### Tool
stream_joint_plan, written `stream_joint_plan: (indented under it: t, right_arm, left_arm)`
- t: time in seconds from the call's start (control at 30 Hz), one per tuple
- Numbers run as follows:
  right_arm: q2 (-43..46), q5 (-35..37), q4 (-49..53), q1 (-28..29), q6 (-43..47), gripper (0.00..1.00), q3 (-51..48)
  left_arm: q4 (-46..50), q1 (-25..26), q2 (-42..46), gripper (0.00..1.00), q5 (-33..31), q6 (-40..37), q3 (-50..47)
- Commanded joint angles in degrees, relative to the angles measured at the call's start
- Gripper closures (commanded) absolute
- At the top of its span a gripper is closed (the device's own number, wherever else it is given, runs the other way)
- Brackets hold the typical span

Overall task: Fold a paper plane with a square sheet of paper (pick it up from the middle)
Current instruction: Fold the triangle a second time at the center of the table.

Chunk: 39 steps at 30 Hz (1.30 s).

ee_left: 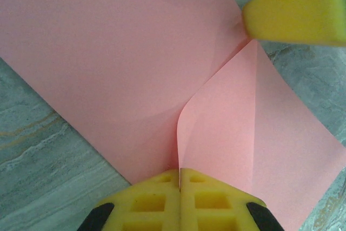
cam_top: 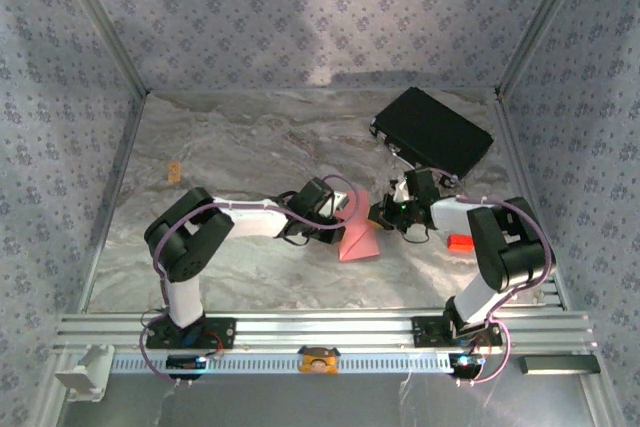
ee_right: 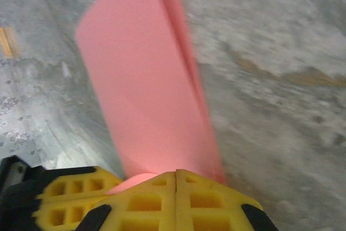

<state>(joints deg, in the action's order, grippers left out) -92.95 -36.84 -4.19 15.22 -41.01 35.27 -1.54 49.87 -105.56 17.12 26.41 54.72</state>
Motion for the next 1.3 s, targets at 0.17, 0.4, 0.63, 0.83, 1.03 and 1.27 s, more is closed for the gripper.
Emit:
stream_joint_plan:
  t: [0.17, 0.4, 0.63, 0.83, 1.03, 1.27]
  right_arm:
    - [-1.2, 1.3, 1.0, -0.9, 0.6, 1.00, -2.0]
    - [6.1, -0.2, 4.6, 1.6, 0.4, 0.99, 0.6]
    - [5.1, -0.5, 1.9, 7.0, -2.5, 0.99, -0.5]
    - [1.6, 0.6, 0.6, 7.3, -1.9, 1.00, -1.2]
    - [-1.1, 2.6, -1.0, 7.2, -2.2, 1.00, -4.3]
    - [-0.3, 3.0, -0.9, 7.1, -2.4, 1.00, -4.5]
  left_arm:
    - [4.0, -0.2, -1.8, 1.00, -0.4, -0.9, 0.1]
    - [4.2, -0.2, -1.7, 1.00, -0.4, -1.0, 0.4]
    - [4.2, -0.1, -1.9, 1.00, -0.3, -1.1, 0.1]
    - [4.2, -0.2, -1.9, 1.00, -0.3, -1.2, 0.1]
    - [4.2, -0.2, -1.8, 1.00, -0.5, -1.3, 0.2]
    - [4.7, -0.2, 1.1, 0.79, -1.7, 0.2, 0.6]
